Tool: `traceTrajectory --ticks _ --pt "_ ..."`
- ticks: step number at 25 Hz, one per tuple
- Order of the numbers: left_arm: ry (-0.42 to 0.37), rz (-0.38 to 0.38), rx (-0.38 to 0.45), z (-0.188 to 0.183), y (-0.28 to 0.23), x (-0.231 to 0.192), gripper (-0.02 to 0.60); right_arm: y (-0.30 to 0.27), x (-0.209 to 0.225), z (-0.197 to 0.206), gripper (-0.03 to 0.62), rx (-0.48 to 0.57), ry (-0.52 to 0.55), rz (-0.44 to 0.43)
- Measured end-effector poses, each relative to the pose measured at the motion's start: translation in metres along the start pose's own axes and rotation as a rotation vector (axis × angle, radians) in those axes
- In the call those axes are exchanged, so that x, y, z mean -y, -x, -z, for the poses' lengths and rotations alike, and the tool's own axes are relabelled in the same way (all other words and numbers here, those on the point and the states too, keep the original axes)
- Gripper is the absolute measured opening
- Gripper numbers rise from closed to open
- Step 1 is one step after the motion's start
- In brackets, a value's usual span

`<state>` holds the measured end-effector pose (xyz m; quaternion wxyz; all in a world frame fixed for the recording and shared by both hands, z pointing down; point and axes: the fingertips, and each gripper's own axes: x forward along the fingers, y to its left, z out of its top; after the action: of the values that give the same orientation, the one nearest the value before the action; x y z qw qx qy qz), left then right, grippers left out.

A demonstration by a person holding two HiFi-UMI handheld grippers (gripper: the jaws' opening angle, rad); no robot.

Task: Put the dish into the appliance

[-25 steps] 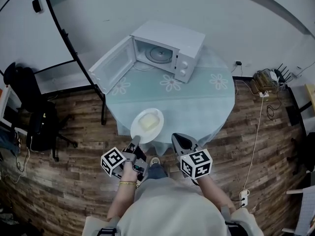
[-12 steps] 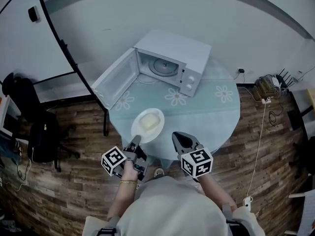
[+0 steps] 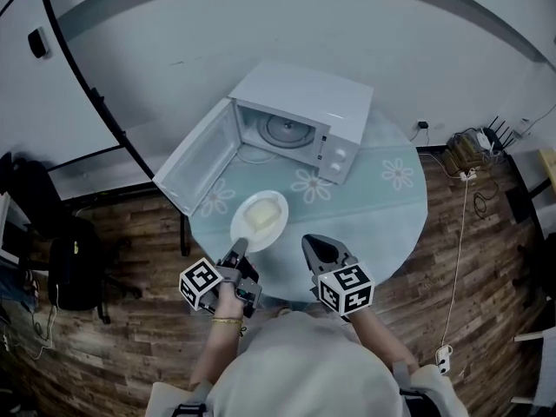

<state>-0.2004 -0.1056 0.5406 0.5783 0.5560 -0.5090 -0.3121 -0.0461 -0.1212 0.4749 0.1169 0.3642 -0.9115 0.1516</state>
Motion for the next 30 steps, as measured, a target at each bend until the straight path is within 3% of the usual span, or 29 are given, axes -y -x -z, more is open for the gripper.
traceTrajectory --ticks 17,30 --pt "0.034 0.023 -0.001 -0.057 -0.128 0.007 0.038 -0.042 0.035 -0.013 0.005 -0.036 -0.040 0.036" --pt "0.048 -0.033 0.011 -0.086 -0.219 -0.021 0.038 -0.085 0.074 -0.011 0.005 -0.095 -0.066 0.000"
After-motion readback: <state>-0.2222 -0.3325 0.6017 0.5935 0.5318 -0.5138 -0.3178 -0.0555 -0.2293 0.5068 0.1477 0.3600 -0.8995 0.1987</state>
